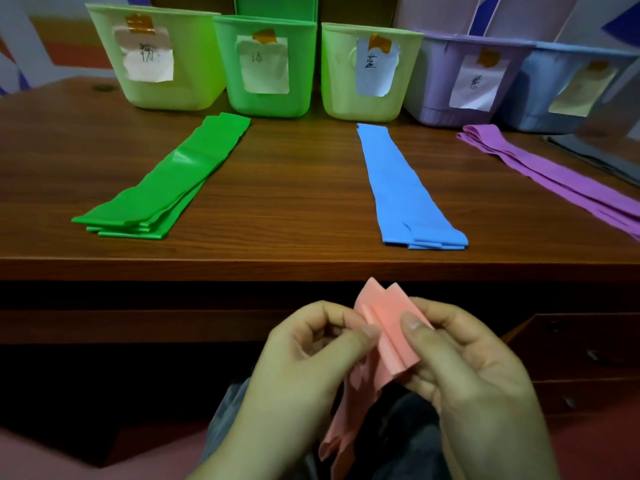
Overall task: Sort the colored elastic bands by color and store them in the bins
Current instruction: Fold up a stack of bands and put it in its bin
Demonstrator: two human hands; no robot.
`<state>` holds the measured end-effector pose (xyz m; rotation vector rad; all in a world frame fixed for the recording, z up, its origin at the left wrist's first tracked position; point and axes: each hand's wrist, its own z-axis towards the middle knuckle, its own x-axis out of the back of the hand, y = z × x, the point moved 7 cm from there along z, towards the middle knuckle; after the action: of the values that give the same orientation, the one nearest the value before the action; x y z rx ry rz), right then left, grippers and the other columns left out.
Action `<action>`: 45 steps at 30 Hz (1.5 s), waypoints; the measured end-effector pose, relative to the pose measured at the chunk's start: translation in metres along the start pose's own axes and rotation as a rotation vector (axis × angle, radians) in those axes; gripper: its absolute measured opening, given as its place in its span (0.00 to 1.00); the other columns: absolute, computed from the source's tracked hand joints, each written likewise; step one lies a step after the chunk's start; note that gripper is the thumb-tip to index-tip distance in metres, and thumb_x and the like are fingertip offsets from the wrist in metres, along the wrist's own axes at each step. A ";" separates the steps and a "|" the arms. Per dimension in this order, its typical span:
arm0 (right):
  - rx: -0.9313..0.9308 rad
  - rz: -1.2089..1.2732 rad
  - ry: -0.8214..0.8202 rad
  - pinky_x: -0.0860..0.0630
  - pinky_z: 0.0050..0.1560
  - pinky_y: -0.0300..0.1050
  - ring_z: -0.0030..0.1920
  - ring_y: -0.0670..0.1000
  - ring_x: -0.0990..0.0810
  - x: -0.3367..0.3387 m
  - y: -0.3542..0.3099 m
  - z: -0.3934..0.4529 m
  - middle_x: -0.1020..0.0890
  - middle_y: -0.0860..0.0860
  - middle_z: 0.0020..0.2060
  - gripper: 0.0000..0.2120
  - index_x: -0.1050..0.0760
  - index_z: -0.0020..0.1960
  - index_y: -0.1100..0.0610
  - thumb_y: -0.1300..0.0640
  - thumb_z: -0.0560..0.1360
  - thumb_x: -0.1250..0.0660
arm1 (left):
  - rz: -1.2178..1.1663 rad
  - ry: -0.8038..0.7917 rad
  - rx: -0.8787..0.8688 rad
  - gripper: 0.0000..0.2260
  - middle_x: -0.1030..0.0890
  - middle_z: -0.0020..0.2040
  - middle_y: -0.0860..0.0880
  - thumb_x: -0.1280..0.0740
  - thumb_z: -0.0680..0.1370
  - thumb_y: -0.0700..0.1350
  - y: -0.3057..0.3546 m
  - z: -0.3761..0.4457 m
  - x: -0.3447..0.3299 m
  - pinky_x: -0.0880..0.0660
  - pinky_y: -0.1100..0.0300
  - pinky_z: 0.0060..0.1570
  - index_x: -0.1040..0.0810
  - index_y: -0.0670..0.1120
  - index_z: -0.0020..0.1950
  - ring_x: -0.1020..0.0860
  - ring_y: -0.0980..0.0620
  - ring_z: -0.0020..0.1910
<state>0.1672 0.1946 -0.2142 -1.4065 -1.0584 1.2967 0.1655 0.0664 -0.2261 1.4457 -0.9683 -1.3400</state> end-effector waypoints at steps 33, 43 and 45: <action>0.140 -0.082 -0.096 0.22 0.37 0.34 0.39 0.46 0.15 -0.010 -0.017 -0.003 0.14 0.49 0.37 0.12 0.16 0.42 0.47 0.57 0.63 0.33 | -0.189 -0.037 0.207 0.05 0.22 0.28 0.43 0.32 0.58 0.43 0.006 -0.004 -0.010 0.23 0.63 0.28 0.20 0.44 0.30 0.23 0.53 0.25; 0.166 -0.175 -0.095 0.22 0.37 0.33 0.39 0.43 0.16 -0.015 -0.018 -0.009 0.14 0.45 0.36 0.13 0.16 0.41 0.42 0.61 0.71 0.29 | -0.200 -0.015 0.214 0.10 0.23 0.26 0.46 0.31 0.60 0.44 0.003 -0.004 -0.009 0.23 0.64 0.31 0.23 0.40 0.37 0.23 0.54 0.25; 0.164 -0.177 -0.107 0.22 0.40 0.33 0.41 0.41 0.16 -0.016 -0.016 -0.010 0.14 0.43 0.38 0.11 0.16 0.41 0.40 0.54 0.68 0.33 | -0.202 -0.005 0.205 0.10 0.22 0.27 0.45 0.30 0.60 0.44 0.003 -0.004 -0.008 0.22 0.64 0.31 0.23 0.40 0.36 0.22 0.54 0.25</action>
<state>0.1763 0.1815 -0.1947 -1.1065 -1.0950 1.3087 0.1684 0.0732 -0.2207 1.7339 -1.0078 -1.4213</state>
